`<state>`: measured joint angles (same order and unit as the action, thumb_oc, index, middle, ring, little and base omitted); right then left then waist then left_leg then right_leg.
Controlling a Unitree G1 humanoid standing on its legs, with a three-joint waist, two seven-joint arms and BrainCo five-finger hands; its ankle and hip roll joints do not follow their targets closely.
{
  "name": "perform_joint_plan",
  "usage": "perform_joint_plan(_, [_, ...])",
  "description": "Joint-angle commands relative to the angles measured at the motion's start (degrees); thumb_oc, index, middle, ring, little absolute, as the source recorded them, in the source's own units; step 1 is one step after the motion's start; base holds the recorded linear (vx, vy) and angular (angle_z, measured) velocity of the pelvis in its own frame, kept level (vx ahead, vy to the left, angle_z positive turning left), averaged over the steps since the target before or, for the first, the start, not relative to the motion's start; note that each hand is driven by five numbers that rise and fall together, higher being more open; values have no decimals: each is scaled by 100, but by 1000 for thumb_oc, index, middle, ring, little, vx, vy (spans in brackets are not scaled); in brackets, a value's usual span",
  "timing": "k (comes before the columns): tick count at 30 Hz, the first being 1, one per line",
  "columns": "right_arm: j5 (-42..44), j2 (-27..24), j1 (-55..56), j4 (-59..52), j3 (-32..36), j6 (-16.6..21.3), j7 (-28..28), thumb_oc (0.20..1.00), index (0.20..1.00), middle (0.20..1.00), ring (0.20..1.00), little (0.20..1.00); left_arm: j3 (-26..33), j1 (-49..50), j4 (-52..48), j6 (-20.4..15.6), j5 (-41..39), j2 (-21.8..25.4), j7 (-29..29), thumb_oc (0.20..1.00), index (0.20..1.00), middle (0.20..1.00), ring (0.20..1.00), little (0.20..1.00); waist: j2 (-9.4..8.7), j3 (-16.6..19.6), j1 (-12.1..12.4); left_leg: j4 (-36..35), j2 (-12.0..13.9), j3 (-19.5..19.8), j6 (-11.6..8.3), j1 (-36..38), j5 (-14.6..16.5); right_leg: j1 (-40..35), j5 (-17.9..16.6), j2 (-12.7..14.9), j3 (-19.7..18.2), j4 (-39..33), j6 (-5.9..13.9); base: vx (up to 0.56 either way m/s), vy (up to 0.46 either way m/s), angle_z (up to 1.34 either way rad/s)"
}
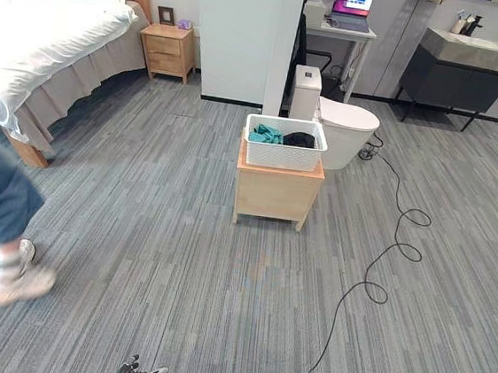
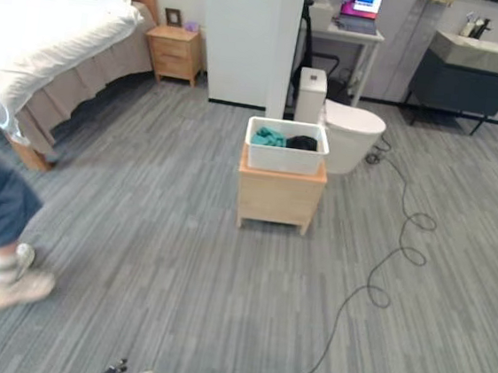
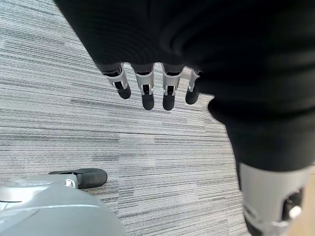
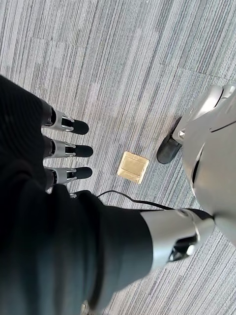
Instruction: Grab the laundry basket,head to the washer,open it,put in the laundry and shut it.
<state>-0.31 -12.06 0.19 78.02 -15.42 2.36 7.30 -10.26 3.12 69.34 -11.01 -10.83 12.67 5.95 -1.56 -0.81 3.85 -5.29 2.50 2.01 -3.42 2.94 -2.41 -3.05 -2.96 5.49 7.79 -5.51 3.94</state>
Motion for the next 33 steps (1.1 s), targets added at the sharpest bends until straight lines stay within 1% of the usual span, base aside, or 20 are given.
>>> perform_joint_plan(1, [-79,-66,-273,226,-205,-11,-51,1000,1000,1000,1000,1000,-110,-422,282,-131,71,-91,21,1000,1000,1000,1000,1000,40,-188,25,29,204,184,-82,18,417,-55,251,411,34,51,461,0,0,0])
perform_joint_plan(14, [-36,-134,-225,407,-53,-57,-9,1000,1000,1000,1000,1000,-78,-395,177,-164,26,-104,116,1000,1000,1000,1000,1000,94,-223,40,29,262,191,-121,16,391,-67,292,365,64,51,436,0,0,0])
perform_joint_plan(19, [41,-156,-251,401,-32,-48,-11,1000,1000,1000,1000,1000,-81,-414,173,-152,-29,-100,122,1000,1000,1000,1000,1000,105,-238,23,29,298,233,-143,-11,363,-33,316,308,11,51,404,4,-40,0])
perform_joint_plan(21, [91,-166,-256,386,-35,-42,-23,1000,1000,1000,1000,1000,-86,-428,172,-152,-70,-92,109,1000,1000,1000,1000,1000,110,-252,4,29,329,272,-159,-37,348,-20,336,265,-18,51,369,22,-80,-1])
perform_joint_plan(23, [167,-180,-274,374,-37,-27,-21,1000,1000,1000,1000,1000,-71,-443,125,-149,-137,-72,113,1000,1000,1000,1000,1000,104,-287,-5,29,414,352,-192,-53,319,-23,402,148,-98,51,287,30,-99,1])
perform_joint_plan(24, [167,-180,-274,375,-37,-27,-21,1000,1000,1000,1000,1000,-71,-444,125,-149,-137,-72,113,1000,1000,1000,1000,1000,105,-289,-6,29,416,352,-193,-52,320,-25,403,147,-97,51,286,19,-81,2])
perform_joint_plan(26, [234,-182,-294,370,-31,-8,-22,1000,1000,1000,1000,1000,-69,-469,79,-145,-195,-51,114,1000,1000,1000,1000,1000,90,-370,8,29,533,389,-236,-44,241,-69,453,36,-149,51,190,28,-125,2])
perform_joint_plan(28, [302,-182,-296,367,-21,11,-22,1000,1000,1000,1000,1000,-42,-486,46,-128,-260,-26,83,1000,1000,1000,1000,1000,43,-520,38,473,638,461,-288,-215,319,-118,550,-106,-182,139,37,29,-229,1])
perform_joint_plan(29, [343,-180,-296,352,-26,34,-25,1000,1000,1000,1000,1000,-33,-491,39,-119,-278,-12,67,1000,1000,1000,1000,1000,5,-701,90,1274,620,510,-317,-583,157,-155,656,-188,-135,307,-91,-5,-261,15])
perform_joint_plan(30, [347,-205,-312,317,-29,33,-11,1000,1000,1000,1000,1000,-36,-501,-2,-105,-309,0,58,1000,1000,1000,1000,1000,-2,-840,115,1985,543,647,-326,-988,-162,-144,688,-228,-93,404,-160,-33,-247,14])
perform_joint_plan(31, [352,-234,-329,285,-44,22,-2,1000,1000,1000,1000,1000,-39,-504,-49,-90,-334,9,47,1000,1000,1000,1000,1000,-29,-967,139,2607,436,730,-223,-1372,-402,-134,717,-245,-71,492,-230,-23,-204,18])
perform_joint_plan(32, [382,-256,-365,272,-57,15,16,1000,1000,1000,1000,1000,-30,-509,-55,-87,-347,13,43,1000,1000,1000,1000,1000,-87,-1077,164,3156,344,683,-92,-1718,-576,-159,738,-252,-66,499,-275,21,-186,17])
perform_joint_plan(33, [395,-270,-392,263,-70,14,29,1000,1000,1000,1000,1000,-19,-494,-64,-90,-352,12,47,1000,1000,1000,1000,1000,-115,-1100,163,3461,319,551,7,-1965,-527,-173,767,-272,-52,480,-288,89,-164,16])
